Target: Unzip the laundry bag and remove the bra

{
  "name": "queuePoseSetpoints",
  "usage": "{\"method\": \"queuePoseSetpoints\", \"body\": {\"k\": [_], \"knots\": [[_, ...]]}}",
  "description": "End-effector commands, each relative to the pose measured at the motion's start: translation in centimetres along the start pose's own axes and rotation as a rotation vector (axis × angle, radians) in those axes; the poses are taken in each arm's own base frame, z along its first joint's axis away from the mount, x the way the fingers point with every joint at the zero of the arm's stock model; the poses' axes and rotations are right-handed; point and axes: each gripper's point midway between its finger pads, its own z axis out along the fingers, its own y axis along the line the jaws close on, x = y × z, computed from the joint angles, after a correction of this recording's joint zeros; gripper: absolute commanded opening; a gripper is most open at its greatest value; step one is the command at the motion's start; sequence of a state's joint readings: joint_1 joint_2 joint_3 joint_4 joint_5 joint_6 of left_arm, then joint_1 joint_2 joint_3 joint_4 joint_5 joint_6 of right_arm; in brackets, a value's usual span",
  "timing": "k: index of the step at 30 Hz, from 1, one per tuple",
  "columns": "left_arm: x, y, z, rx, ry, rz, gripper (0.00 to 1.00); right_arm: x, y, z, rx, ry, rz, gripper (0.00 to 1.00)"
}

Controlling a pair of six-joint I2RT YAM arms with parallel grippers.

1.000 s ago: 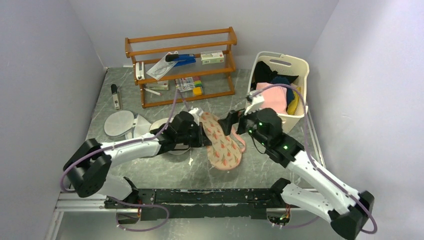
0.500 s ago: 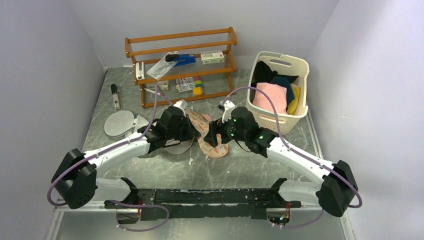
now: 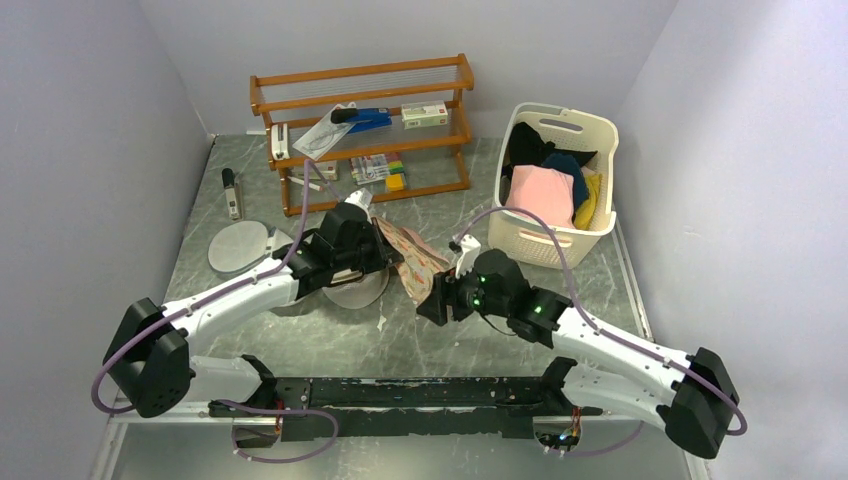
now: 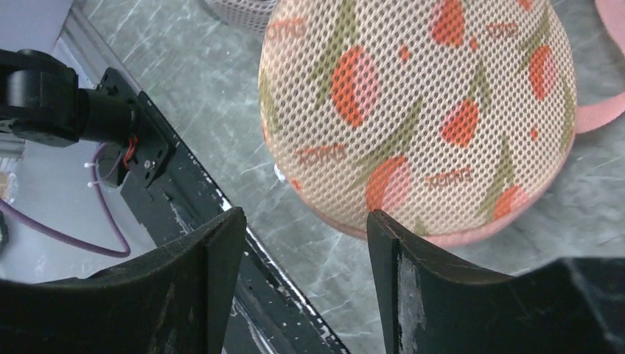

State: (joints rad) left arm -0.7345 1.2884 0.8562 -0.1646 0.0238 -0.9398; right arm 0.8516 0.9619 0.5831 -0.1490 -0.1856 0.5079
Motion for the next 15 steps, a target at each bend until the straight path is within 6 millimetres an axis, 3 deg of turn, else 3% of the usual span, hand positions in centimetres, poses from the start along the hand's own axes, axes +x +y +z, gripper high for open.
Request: {"method": "queuePoseSetpoints", "body": {"k": [1,5,9,15], "knots": [[-2.5,-2.0,-0.2,0.044,-0.078,-0.023,0.07,0.7,1.2,0.3,-0.017,-0.024,0.061,0.61],[-2.3,-2.0,0.2,0.049,-0.068,-0.025,0.07,1.3,0.8,0.6,0.025,-0.028,0.056,0.51],[-2.1,-1.7,0.5,0.031,-0.059,-0.023,0.07,0.9,-0.2,-0.3,0.087,-0.047,0.026,0.52],[-2.1,-2.0,0.5,0.049,-0.063,-0.033,0.07,2.5,1.3,0.3,-0.042,-0.039,0.085,0.54]]}}
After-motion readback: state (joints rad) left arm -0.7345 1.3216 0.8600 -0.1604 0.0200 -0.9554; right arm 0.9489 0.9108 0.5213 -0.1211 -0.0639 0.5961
